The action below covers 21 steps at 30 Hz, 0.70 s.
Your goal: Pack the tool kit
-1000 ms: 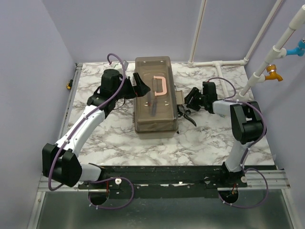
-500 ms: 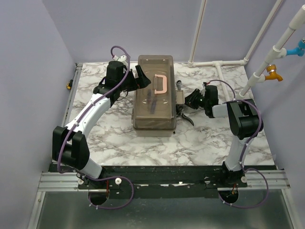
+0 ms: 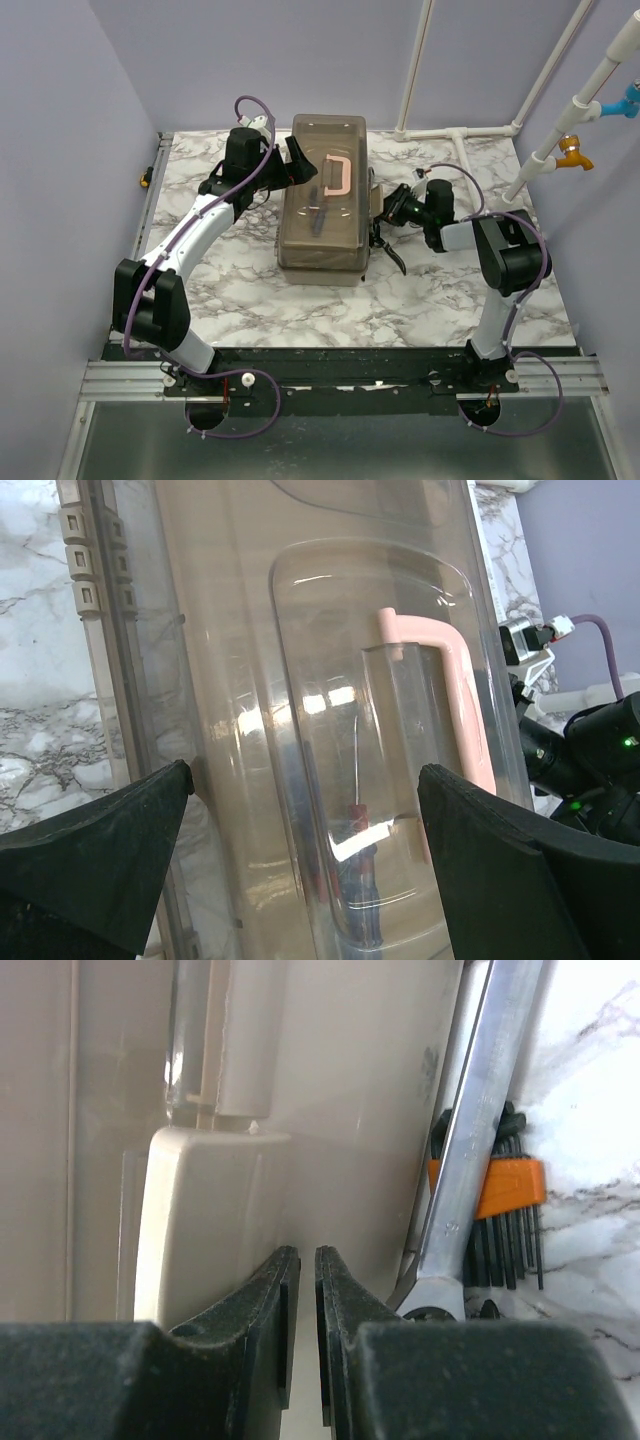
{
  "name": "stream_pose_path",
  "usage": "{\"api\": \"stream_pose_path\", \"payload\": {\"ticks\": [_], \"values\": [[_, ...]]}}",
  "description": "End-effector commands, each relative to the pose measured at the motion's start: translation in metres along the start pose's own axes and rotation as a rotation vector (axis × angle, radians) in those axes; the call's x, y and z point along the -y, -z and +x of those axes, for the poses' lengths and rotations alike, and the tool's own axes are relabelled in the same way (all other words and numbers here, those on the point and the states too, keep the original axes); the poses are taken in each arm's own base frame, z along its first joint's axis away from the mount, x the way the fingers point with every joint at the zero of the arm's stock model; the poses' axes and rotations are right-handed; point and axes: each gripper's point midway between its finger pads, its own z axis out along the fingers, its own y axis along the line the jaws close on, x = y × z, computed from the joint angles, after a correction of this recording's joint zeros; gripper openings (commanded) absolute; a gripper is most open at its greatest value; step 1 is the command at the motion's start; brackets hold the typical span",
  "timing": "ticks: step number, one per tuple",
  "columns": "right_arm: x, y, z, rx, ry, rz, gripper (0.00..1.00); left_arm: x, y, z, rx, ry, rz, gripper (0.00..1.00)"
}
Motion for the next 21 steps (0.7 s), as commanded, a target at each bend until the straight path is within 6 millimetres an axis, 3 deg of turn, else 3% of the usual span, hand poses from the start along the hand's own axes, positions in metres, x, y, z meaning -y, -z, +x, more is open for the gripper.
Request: {"api": "stream_pose_path", "payload": {"ticks": [1, 3, 4, 6, 21], "values": [[-0.063, 0.012, 0.009, -0.043, 0.062, -0.216, 0.21, 0.027, -0.006, 0.037, -0.148, 0.027, 0.114, 0.99], [-0.072, 0.017, 0.007, -0.028, 0.073, -0.236, 0.21, 0.026, -0.006, 0.038, -0.153, 0.027, 0.115, 0.98], [-0.077, 0.02, 0.005, -0.019, 0.081, -0.244, 0.21, 0.037, -0.006, 0.046, -0.17, 0.013, 0.135, 0.99], [-0.084, 0.024, 0.002, -0.008, 0.095, -0.252, 0.21, 0.026, -0.006, 0.04, -0.157, 0.023, 0.113, 0.98], [-0.111, 0.044, -0.001, 0.028, 0.119, -0.32, 0.21, 0.025, 0.0, 0.042, -0.169, 0.001, 0.107, 0.98]]}}
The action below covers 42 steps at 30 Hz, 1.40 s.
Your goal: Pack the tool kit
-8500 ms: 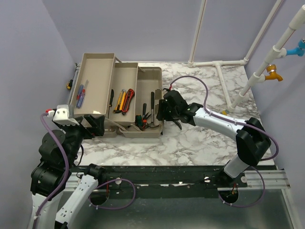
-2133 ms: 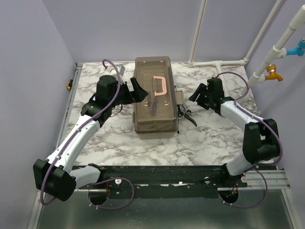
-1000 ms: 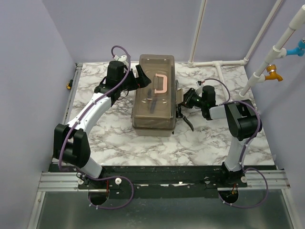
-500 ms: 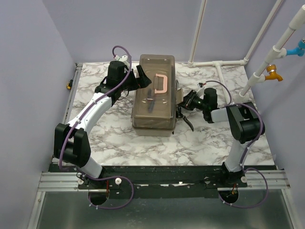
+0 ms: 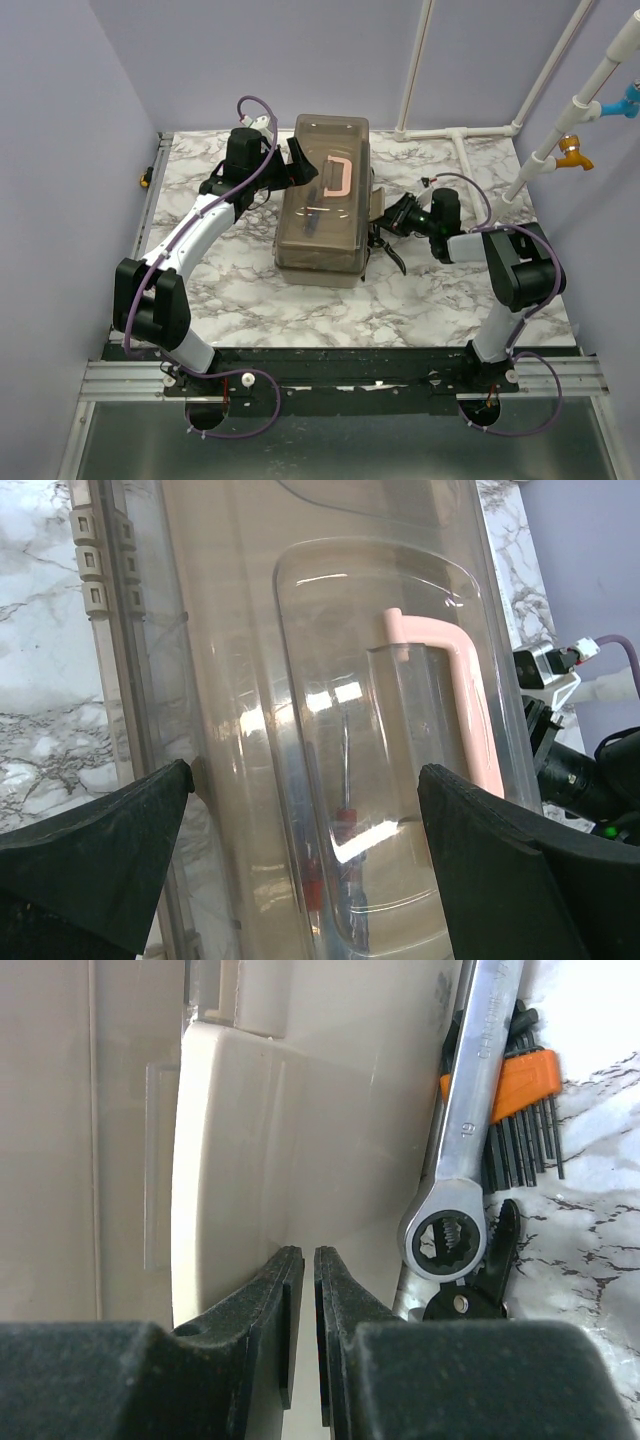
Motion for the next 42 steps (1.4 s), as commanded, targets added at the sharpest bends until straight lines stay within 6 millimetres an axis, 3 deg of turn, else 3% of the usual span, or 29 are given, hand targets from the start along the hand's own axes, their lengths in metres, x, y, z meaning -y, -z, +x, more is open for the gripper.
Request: {"api": "stream_pose_path", "payload": {"ticks": [1, 8, 15, 22, 30, 36, 38, 39, 42], "values": [[-0.097, 0.014, -0.016, 0.02, 0.149, -0.329, 0.21, 0.026, 0.002, 0.04, -0.16, 0.026, 0.104, 0.98], [-0.064, -0.007, -0.018, -0.046, 0.024, -0.285, 0.29, 0.022, 0.003, 0.041, -0.171, 0.02, 0.094, 0.98], [-0.06, -0.028, -0.022, -0.1, -0.039, -0.392, 0.34, 0.016, 0.0, 0.043, -0.185, 0.024, 0.09, 0.98], [-0.077, -0.005, -0.024, -0.128, -0.132, -0.629, 0.29, 0.003, -0.007, 0.051, -0.219, 0.031, 0.074, 0.98], [-0.081, 0.0, -0.023, -0.132, -0.104, -0.607, 0.25, -0.001, -0.007, 0.05, -0.216, 0.03, 0.067, 0.98], [-0.063, -0.017, -0.03, -0.113, -0.118, -0.375, 0.24, 0.0, -0.007, 0.048, -0.22, 0.022, 0.071, 0.98], [-0.051, -0.026, -0.035, -0.102, -0.084, -0.221, 0.25, -0.001, -0.008, 0.049, -0.221, 0.018, 0.067, 0.98], [-0.036, -0.031, -0.034, -0.109, -0.062, -0.1, 0.25, -0.001, -0.008, 0.049, -0.224, 0.016, 0.067, 0.98], [-0.026, -0.039, -0.043, -0.089, 0.047, 0.117, 0.26, -0.003, -0.009, 0.051, -0.229, 0.017, 0.066, 0.98]]}}
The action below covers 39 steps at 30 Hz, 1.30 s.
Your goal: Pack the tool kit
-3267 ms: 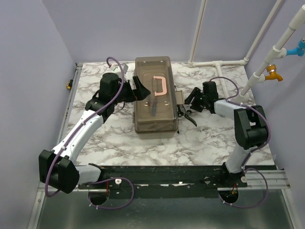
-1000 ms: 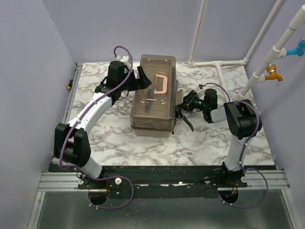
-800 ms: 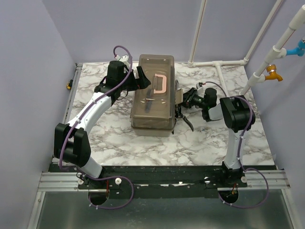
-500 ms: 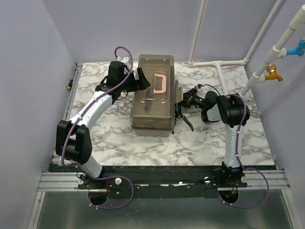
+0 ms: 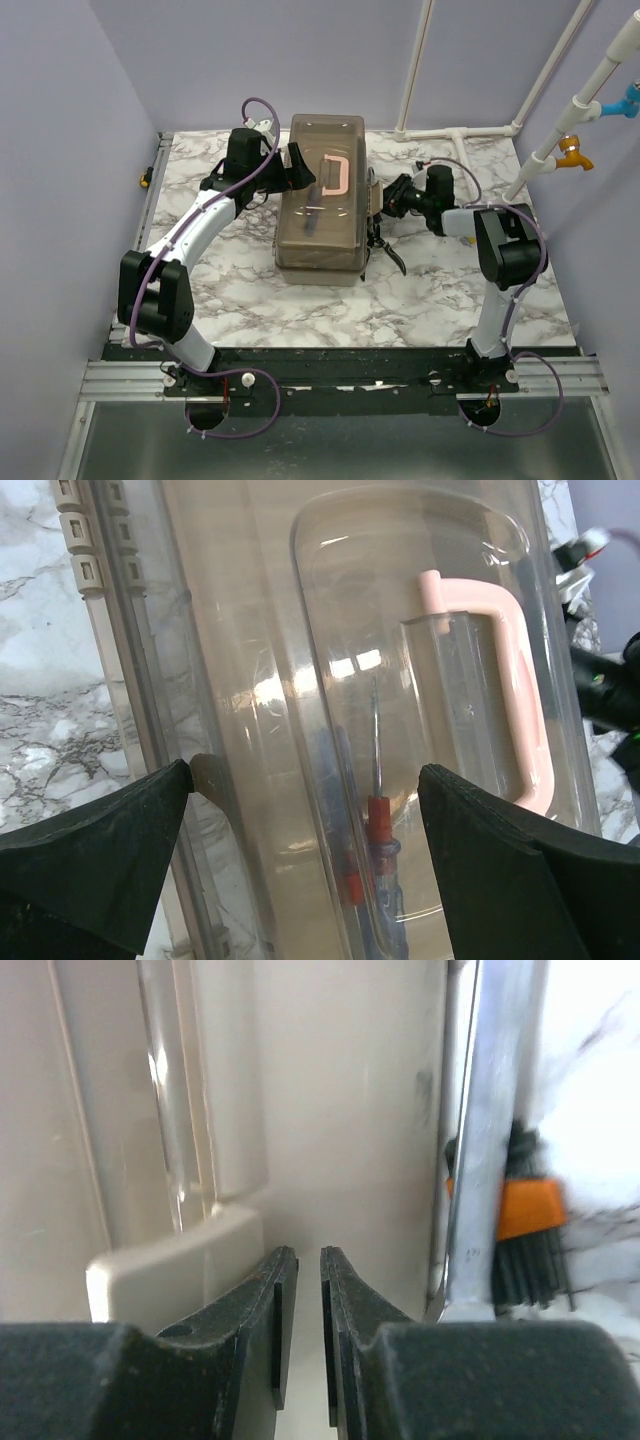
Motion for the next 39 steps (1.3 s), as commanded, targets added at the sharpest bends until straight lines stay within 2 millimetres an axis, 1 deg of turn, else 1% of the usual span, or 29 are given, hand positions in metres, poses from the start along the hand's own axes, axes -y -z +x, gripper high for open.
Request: {"api": "stream_pose_path", "payload": {"ticks": [1, 2, 3, 4, 5, 6, 7, 10, 11, 12, 13, 16, 18, 22, 23, 25, 26, 28, 31, 32, 34, 36, 37, 38, 39], "values": [[-0.029, -0.008, -0.007, 0.006, 0.264, 0.231, 0.26, 0.015, -0.006, 0.037, -0.153, 0.041, 0.085, 0.98], [-0.021, -0.01, -0.005, -0.007, 0.272, 0.297, 0.26, 0.015, -0.007, 0.038, -0.156, 0.043, 0.083, 0.97], [-0.02, -0.013, -0.008, -0.008, 0.296, 0.354, 0.26, 0.014, -0.008, 0.039, -0.157, 0.044, 0.083, 0.97], [-0.012, -0.015, -0.004, -0.016, 0.324, 0.437, 0.26, 0.014, -0.009, 0.04, -0.161, 0.048, 0.084, 0.97], [-0.01, -0.017, -0.01, 0.001, 0.361, 0.505, 0.26, 0.013, -0.01, 0.041, -0.163, 0.049, 0.086, 0.97], [-0.004, -0.018, -0.006, -0.006, 0.395, 0.584, 0.26, 0.013, -0.01, 0.042, -0.164, 0.05, 0.087, 0.97], [-0.002, -0.02, -0.008, 0.0, 0.434, 0.655, 0.27, 0.012, -0.011, 0.043, -0.168, 0.053, 0.087, 0.97], [0.008, -0.018, -0.015, 0.039, 0.531, 0.874, 0.3, 0.011, -0.013, 0.048, -0.178, 0.057, 0.091, 0.96], [0.016, -0.017, -0.015, 0.041, 0.554, 0.938, 0.31, 0.011, -0.013, 0.05, -0.18, 0.06, 0.091, 0.96], [0.019, -0.015, -0.016, 0.043, 0.572, 0.993, 0.33, 0.01, -0.014, 0.05, -0.182, 0.061, 0.092, 0.96], [0.025, -0.011, -0.016, 0.046, 0.594, 1.067, 0.33, 0.01, -0.014, 0.052, -0.184, 0.061, 0.091, 0.96], [0.035, -0.007, -0.018, 0.075, 0.666, 1.213, 0.34, 0.008, -0.014, 0.053, -0.186, 0.06, 0.086, 0.96], [0.044, -0.007, -0.015, 0.079, 0.686, 1.27, 0.34, 0.007, -0.014, 0.055, -0.188, 0.059, 0.082, 0.96], [0.059, -0.016, -0.003, 0.065, 0.667, 1.263, 0.34, 0.006, -0.015, 0.057, -0.191, 0.06, 0.082, 0.96], [0.061, -0.021, 0.002, 0.053, 0.652, 1.233, 0.34, 0.005, -0.015, 0.058, -0.192, 0.061, 0.081, 0.96], [0.059, -0.032, 0.011, 0.036, 0.629, 1.145, 0.32, 0.005, -0.016, 0.06, -0.197, 0.065, 0.085, 0.96], [0.053, -0.038, 0.014, 0.038, 0.617, 1.091, 0.32, 0.005, -0.016, 0.061, -0.198, 0.065, 0.087, 0.96], [0.039, -0.044, 0.017, 0.057, 0.6, 1.002, 0.3, 0.004, -0.016, 0.063, -0.199, 0.068, 0.089, 0.96], [0.003, -0.054, 0.021, 0.083, 0.589, 0.842, 0.3, 0.004, -0.018, 0.066, -0.208, 0.074, 0.099, 0.96], [-0.005, -0.053, 0.019, 0.096, 0.586, 0.822, 0.3, 0.005, -0.018, 0.066, -0.209, 0.075, 0.102, 0.95], [-0.013, -0.046, 0.012, 0.117, 0.572, 0.816, 0.3, 0.007, -0.015, 0.064, -0.204, 0.07, 0.104, 0.95], [-0.015, -0.035, 0.002, 0.126, 0.532, 0.805, 0.3, 0.007, -0.009, 0.059, -0.186, 0.058, 0.093, 0.96], [-0.012, -0.027, -0.002, 0.131, 0.509, 0.796, 0.29, 0.007, -0.006, 0.054, -0.173, 0.046, 0.077, 0.97], [-0.016, -0.02, -0.006, 0.141, 0.494, 0.773, 0.29, 0.007, -0.002, 0.05, -0.163, 0.036, 0.062, 0.98], [-0.014, -0.012, -0.011, 0.157, 0.486, 0.76, 0.29, 0.007, 0.003, 0.044, -0.146, 0.024, 0.046, 0.99]]}}
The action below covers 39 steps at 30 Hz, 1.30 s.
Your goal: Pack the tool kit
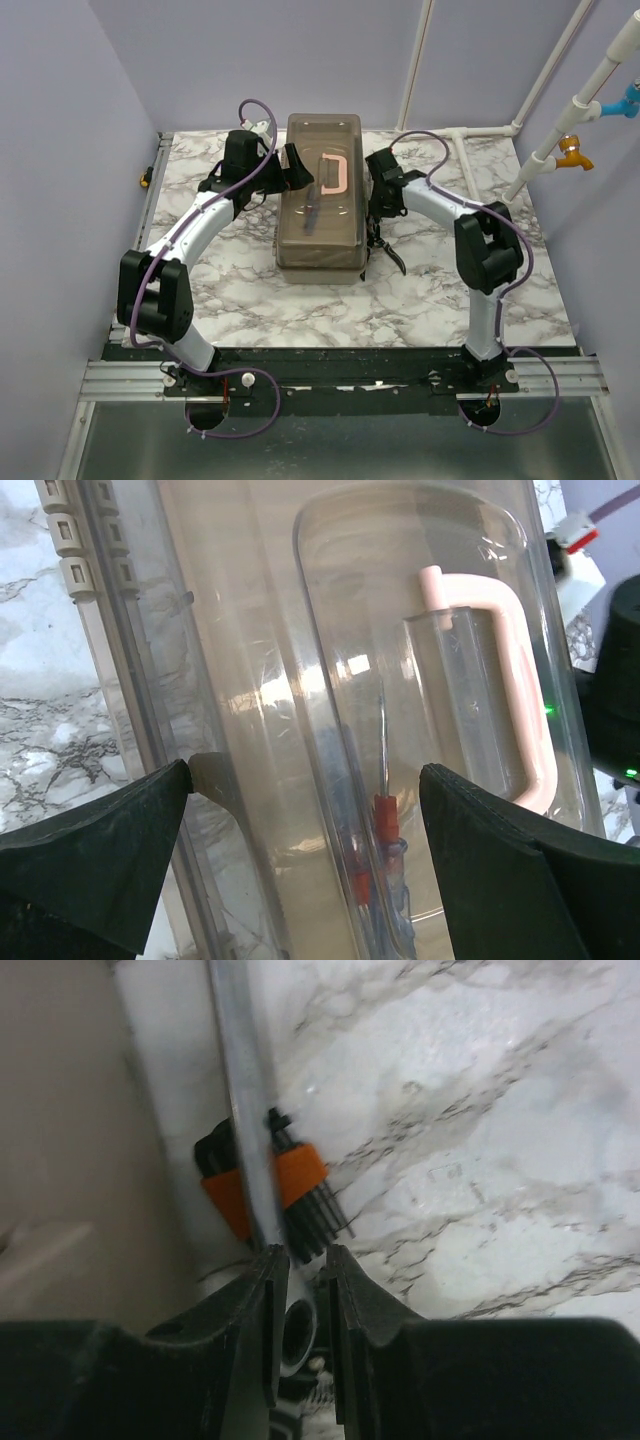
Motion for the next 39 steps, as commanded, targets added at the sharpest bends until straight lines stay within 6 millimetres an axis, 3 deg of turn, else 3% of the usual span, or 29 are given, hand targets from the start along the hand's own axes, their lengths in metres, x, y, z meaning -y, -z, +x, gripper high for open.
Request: {"api": "stream_pose_path", "payload": {"ticks": [1, 6, 9, 13, 16, 19, 23, 24, 28, 31, 34, 39], "values": [[-0.04, 0.056, -0.04, 0.117, -0.138, -0.32, 0.31, 0.014, 0.01, 0.039, -0.138, 0.003, 0.021, 0.99], [-0.01, 0.091, -0.053, 0.257, -0.135, -0.347, 0.37, 0.025, 0.044, 0.01, -0.038, -0.051, -0.021, 0.99], [0.008, 0.116, -0.059, 0.34, -0.142, -0.34, 0.49, 0.029, 0.071, -0.004, 0.03, -0.093, -0.055, 0.99], [0.038, 0.147, -0.062, 0.451, -0.168, -0.307, 0.99, 0.025, 0.116, -0.016, 0.168, -0.118, -0.13, 0.99], [0.067, 0.158, -0.061, 0.551, -0.208, -0.227, 1.0, 0.01, 0.148, -0.016, 0.312, -0.109, -0.194, 0.99], [0.098, 0.161, -0.054, 0.657, -0.188, -0.125, 1.0, -0.02, 0.172, -0.007, 0.45, -0.089, -0.293, 0.99], [0.11, 0.162, -0.024, 0.788, -0.051, -0.178, 1.0, -0.068, 0.183, 0.017, 0.587, -0.1, -0.427, 0.99], [0.116, 0.161, -0.016, 0.814, -0.074, -0.184, 1.0, -0.083, 0.18, 0.03, 0.6, -0.107, -0.454, 0.99], [0.135, 0.157, 0.008, 0.892, -0.102, -0.173, 1.0, -0.108, 0.172, 0.054, 0.728, -0.208, -0.444, 0.99], [0.154, 0.154, 0.019, 0.955, -0.059, -0.104, 0.98, -0.124, 0.18, 0.058, 0.777, -0.191, -0.52, 0.99], [0.168, 0.147, 0.023, 0.988, -0.018, -0.022, 0.97, -0.119, 0.176, 0.057, 0.749, -0.399, -0.509, 0.98], [0.179, 0.128, 0.03, 1.036, -0.009, 0.025, 0.97, -0.143, 0.17, 0.066, 0.791, -0.493, -0.583, 0.98]]}}
